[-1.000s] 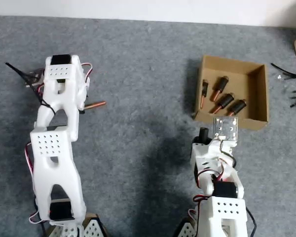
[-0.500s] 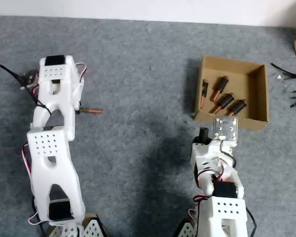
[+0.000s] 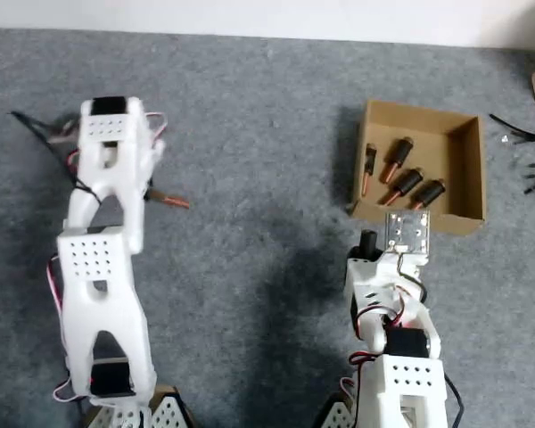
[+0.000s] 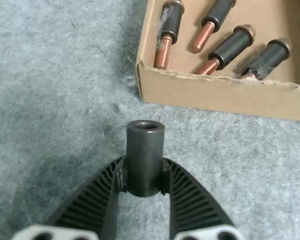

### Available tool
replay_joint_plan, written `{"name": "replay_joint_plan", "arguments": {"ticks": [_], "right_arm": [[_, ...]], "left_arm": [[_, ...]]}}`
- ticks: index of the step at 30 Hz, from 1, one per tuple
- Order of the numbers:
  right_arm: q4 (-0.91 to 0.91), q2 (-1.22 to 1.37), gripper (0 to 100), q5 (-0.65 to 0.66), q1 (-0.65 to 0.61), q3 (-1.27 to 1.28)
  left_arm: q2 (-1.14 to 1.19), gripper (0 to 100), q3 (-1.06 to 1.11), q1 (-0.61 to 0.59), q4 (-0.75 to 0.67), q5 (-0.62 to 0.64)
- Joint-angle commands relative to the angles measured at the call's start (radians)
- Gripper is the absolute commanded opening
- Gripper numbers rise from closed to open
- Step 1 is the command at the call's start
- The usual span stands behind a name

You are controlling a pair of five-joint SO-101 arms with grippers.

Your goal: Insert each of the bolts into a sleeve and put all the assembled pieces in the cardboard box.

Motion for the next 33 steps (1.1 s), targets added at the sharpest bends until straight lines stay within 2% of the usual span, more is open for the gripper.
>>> {"name": "replay_joint_plan", "arguments": {"ticks": [1,6,13,22,26,30,33], "right_arm": [[-0.024,-0.013,0.5,0.011,-0.013,-0.002],[-0.024,-0.013,0.5,0.011,-0.015,-0.002],[-0.024,-0.013,0.5,0.011,-0.015,-0.002],[-0.024,-0.015,0.5,0.011,-0.015,-0.002],[-0.024,-0.015,0.5,0.011,-0.015,-0.002],[-0.024,-0.015,0.5,0.011,-0.018,-0.002],[-0.024,-0.015,0.5,0.011,-0.018,-0.002]], "left_arm": [[-0.151,0,-0.113,0.073,0.072,-0.215],[-0.321,0,-0.236,0.143,0.186,-0.45],[-0.679,0,-0.079,0.191,0.187,-0.549],[-1.265,0,0.538,0.343,0.183,-0.589],[-1.478,0,0.794,0.34,0.091,-0.592],[-1.672,0,1.107,0.346,0.018,-0.721],[-1.831,0,1.319,0.326,-0.091,-0.772]]}}
